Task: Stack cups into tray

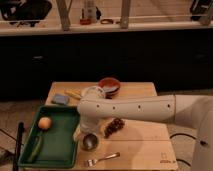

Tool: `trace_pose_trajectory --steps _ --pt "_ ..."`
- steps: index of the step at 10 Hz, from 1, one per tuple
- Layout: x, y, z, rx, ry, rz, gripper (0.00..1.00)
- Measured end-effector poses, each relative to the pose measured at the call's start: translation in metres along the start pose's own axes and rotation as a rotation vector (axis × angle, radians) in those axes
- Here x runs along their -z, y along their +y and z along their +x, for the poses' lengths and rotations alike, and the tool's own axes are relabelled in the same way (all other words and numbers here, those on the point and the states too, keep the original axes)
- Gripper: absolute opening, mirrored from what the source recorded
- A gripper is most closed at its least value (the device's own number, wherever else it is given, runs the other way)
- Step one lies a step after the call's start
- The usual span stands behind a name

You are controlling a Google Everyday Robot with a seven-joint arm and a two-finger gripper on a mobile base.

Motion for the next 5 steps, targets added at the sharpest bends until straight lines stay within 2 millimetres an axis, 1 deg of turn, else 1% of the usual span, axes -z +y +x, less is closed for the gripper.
trace_pose_trajectory --steps 2,5 --pt "-0.012 0.002 -0.001 -0.008 -0.007 0.019 0.8" --pt "-0.019 0.007 -0.003 -0.021 -0.013 0.048 0.8"
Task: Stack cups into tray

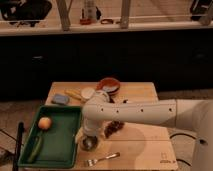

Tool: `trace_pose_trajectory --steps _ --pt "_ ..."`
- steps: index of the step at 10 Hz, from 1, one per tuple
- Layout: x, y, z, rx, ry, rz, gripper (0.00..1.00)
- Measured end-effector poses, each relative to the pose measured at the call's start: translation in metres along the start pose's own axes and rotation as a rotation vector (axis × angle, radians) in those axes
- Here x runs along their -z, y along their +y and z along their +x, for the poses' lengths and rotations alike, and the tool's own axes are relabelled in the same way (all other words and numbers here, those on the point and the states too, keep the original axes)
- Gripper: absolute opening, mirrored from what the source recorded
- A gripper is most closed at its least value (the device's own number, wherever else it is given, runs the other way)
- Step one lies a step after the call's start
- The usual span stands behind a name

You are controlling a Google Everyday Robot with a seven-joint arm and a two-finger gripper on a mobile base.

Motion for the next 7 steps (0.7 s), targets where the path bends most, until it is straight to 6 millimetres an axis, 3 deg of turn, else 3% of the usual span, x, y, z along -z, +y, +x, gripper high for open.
trace_pose_trajectory --steps 4,7 --pt "-0.0059 0.0042 -0.0007 -0.008 -0.008 0.018 0.79" --pt "-0.0087 0.0075 -0.0011 -0.011 -0.01 0.031 0.53"
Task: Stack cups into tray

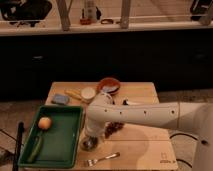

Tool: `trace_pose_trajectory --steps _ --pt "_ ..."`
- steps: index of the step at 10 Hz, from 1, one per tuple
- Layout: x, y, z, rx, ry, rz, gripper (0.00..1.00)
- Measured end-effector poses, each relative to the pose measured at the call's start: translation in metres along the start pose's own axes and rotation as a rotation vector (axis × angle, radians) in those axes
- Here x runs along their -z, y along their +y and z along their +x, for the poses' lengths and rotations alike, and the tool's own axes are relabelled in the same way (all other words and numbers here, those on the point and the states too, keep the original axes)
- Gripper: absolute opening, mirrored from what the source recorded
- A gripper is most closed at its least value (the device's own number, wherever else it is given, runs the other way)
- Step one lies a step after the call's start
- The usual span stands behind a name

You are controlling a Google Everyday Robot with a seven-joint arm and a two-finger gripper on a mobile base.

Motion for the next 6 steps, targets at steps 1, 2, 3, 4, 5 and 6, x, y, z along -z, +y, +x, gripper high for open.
trace_pose_trajectory --steps 1,2,3,4,5,6 --pt "-0.0009 0.002 0.0001 -0.004 -0.001 0.01 0.42" --pt "-0.0017 0.0045 0.0004 -0.01 0.0 0.023 0.32" --pt "-0.0022 0.0067 0.0007 -0.014 0.0 0.034 0.23" --pt "-0.0025 0.0079 0.0009 -0.019 0.0 0.047 0.12" --pt "-0.0023 0.0076 0.0011 -0.018 0.0 0.047 0.04" --pt "-0.0016 0.0078 0.0011 -0.017 0.001 0.047 0.0"
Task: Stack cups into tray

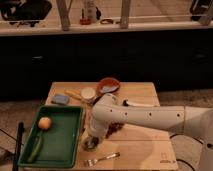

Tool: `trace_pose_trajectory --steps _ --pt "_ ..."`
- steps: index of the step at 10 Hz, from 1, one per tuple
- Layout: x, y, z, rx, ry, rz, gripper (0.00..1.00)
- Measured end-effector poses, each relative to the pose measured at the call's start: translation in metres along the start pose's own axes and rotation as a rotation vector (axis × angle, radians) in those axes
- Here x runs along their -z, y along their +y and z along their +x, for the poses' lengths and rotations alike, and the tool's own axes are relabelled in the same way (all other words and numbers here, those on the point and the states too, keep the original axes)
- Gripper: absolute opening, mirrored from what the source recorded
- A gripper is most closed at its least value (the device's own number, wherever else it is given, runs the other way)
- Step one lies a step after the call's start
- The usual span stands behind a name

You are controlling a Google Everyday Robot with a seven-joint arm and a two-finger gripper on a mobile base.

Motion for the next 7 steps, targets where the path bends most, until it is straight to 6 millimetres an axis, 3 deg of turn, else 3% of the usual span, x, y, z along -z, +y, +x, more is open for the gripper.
trace_pose_trajectory --steps 3,7 --pt "0.002 0.0 -0.001 0.004 0.001 -0.006 0.0" --pt "0.028 -0.015 -0.004 0.049 0.032 -0.03 0.0"
